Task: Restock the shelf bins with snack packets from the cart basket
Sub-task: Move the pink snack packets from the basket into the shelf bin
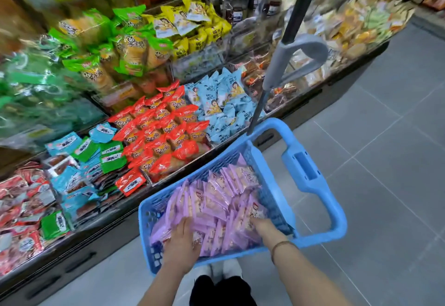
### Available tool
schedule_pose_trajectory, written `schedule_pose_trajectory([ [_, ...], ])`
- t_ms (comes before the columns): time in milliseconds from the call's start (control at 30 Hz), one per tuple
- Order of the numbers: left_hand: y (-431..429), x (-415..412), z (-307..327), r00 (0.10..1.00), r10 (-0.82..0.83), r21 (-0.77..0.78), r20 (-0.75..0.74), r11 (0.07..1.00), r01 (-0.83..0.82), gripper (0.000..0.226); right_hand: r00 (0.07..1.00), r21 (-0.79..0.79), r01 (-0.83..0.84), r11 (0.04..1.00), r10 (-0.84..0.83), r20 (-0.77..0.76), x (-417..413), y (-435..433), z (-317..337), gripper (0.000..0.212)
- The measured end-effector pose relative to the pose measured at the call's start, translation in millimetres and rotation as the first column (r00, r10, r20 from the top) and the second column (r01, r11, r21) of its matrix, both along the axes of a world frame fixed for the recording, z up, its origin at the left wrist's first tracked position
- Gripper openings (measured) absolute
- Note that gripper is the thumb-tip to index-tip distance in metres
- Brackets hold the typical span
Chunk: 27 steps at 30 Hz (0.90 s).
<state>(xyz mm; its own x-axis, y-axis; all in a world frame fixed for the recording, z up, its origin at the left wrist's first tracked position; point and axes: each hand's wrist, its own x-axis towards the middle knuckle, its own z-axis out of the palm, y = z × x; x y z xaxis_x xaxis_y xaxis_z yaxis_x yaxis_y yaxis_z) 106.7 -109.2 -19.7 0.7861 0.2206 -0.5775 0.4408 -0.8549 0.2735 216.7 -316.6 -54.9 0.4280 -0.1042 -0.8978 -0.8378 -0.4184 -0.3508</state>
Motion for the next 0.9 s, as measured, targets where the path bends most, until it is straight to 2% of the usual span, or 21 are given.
schedule_pose_trajectory([
  [133,4,-2,-7,0.999,0.038,-0.037,-0.003,0.999,-0.038,0.071,0.967,0.097,0.224,0.97,-0.209,-0.144,5,3,-12,0.056],
  [267,4,-4,-9,0.997,0.08,-0.078,0.009,0.994,-0.079,0.072,0.941,0.165,0.312,0.936,-0.28,-0.189,8,2,-19,0.049],
  [400,3,-5,-10,0.993,0.116,-0.127,0.013,0.985,-0.113,0.073,0.961,0.145,0.252,0.957,-0.229,-0.153,9,6,-21,0.05],
  [500,4,-4,-9,0.99,0.139,-0.162,0.006,0.977,-0.137,0.074,0.948,0.097,0.301,0.949,-0.286,-0.139,6,9,-16,0.078],
  [567,5,-2,-9,0.989,0.149,-0.183,0.001,0.972,-0.146,0.072,0.927,0.137,0.354,0.925,-0.328,-0.179,3,11,-14,0.088],
  [667,7,1,-7,0.987,0.161,-0.207,-0.019,0.965,-0.162,0.07,0.909,0.21,0.404,0.89,-0.363,-0.207,0,19,-15,0.092],
  [767,9,3,-7,0.986,0.159,-0.217,-0.043,0.962,-0.164,0.069,0.946,0.195,0.31,0.931,-0.283,-0.156,-3,26,-19,0.092],
  [833,10,5,-8,0.986,0.161,-0.216,-0.051,0.962,-0.168,0.07,0.955,0.242,0.274,0.931,-0.234,-0.183,-1,31,-21,0.083],
  [900,10,6,-8,0.981,0.181,-0.219,-0.066,0.957,-0.191,0.07,0.961,0.244,0.242,0.939,-0.197,-0.193,2,33,-24,0.085],
])
